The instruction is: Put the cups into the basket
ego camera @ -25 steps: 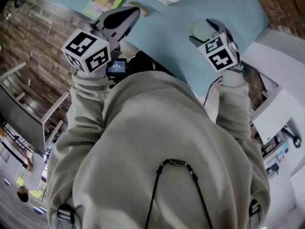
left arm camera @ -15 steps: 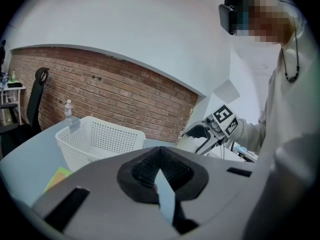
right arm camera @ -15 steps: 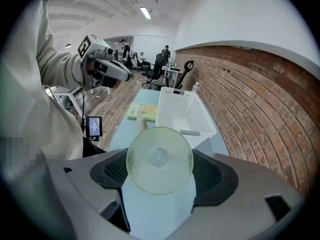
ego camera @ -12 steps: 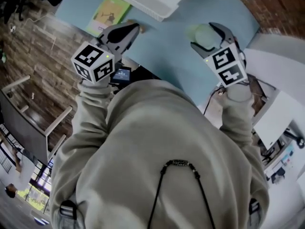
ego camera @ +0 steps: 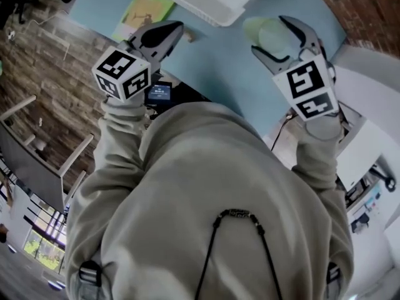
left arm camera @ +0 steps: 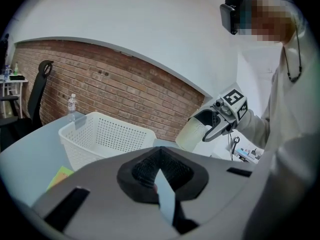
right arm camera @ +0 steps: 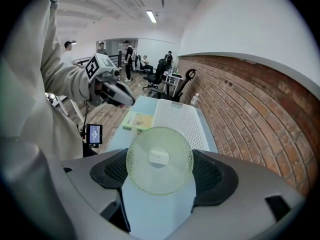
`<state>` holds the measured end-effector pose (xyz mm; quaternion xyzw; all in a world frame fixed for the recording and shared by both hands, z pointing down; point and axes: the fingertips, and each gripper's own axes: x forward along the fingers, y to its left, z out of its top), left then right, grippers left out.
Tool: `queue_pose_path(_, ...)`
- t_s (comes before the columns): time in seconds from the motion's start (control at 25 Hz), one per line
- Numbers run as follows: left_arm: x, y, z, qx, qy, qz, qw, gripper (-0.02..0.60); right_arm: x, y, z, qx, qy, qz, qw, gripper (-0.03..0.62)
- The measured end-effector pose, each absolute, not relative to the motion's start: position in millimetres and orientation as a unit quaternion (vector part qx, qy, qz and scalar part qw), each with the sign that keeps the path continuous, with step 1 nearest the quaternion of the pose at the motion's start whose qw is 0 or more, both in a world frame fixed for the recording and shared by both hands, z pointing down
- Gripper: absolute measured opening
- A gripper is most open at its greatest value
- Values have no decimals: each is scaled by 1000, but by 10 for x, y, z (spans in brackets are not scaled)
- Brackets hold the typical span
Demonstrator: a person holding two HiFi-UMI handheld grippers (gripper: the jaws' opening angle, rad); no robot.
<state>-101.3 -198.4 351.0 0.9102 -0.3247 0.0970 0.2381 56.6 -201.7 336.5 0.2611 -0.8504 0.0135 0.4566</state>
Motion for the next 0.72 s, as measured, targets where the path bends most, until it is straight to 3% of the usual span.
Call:
queue_pose_path(0.4, -1190, -2324, 3810, 909, -298, 76, 280, -3, -147, -2556, 3197, 234, -857, -5, 458, 377)
queue_pose_path(0.72, -1491, -2698, 4042, 904, -280, 55, 319, -3, -587, -3094, 3867, 215, -840, 20, 497, 377)
